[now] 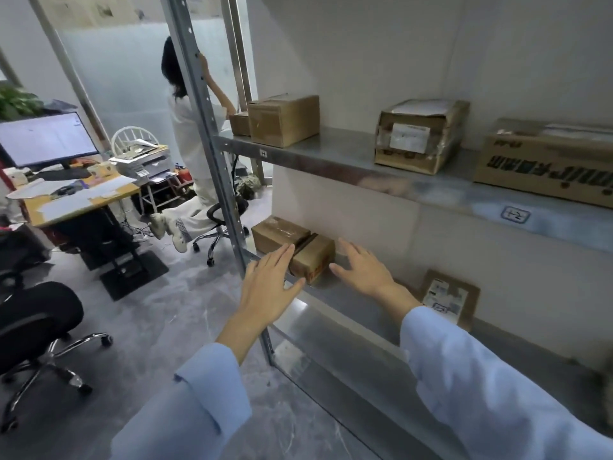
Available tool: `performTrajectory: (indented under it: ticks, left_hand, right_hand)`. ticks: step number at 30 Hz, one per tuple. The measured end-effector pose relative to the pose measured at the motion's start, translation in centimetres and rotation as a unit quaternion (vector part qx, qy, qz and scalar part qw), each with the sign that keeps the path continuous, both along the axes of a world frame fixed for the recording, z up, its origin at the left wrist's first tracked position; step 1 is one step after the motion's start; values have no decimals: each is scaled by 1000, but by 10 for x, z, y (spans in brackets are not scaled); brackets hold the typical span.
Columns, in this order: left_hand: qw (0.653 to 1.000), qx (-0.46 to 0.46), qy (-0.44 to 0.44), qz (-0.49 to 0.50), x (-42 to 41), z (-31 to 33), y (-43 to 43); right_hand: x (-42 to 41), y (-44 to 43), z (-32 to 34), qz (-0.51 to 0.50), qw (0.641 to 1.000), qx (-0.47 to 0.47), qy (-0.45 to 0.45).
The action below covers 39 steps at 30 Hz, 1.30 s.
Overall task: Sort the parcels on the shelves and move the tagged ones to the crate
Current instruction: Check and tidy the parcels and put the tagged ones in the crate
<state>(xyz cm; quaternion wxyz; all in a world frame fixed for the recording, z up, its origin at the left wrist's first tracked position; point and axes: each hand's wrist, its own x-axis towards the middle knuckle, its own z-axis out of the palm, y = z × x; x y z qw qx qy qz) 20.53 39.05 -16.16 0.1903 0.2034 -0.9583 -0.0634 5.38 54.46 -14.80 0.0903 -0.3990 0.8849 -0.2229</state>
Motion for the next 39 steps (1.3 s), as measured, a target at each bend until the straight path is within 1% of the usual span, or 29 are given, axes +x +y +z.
performTrajectory:
  ticks: [6, 9, 12, 15, 21, 26, 28, 31, 33, 36, 39]
  left_hand:
    - [998, 0, -22, -58, -66, -30, -83]
    - [993, 0, -61, -99, -92, -47, -124]
    - [986, 15, -80, -142, -113, -61, -156]
    - [981, 26, -89, -172, -134, -76, -178]
    - [965, 96, -116, -213, -151, -119, -187]
    - [960, 146, -105, -214, -155, -139, -190]
    - [960, 152, -88, -216, -156, -141, -188]
    - [958, 169, -59, -222, -159, -144, -181]
    - [951, 199, -54, -229, -160, -147, -173]
    - [932, 267, -41, -242, -162, -152, -169]
    - [922, 321, -46, -211, -168, -153, -169]
  right_hand:
    - [-40, -61, -27, -73, 997, -7, -36]
    - [-50, -92, -40, -113, 991, -10, -72]
    - [-57, -120, -49, -146, 985, -19, -89]
    - [-61, -141, -60, -176, 979, -7, -100]
    - [-59, -156, -93, -209, 967, 24, -147]
    - [-61, -160, -115, -216, 960, 22, -176]
    - [-59, -162, -121, -217, 958, 8, -189]
    - [-59, -163, -130, -219, 953, -43, -206]
    - [-62, -160, -137, -219, 952, -60, -207]
    - [-66, -156, -146, -223, 952, -62, -201]
    - [-72, -154, -152, -224, 949, -80, -206]
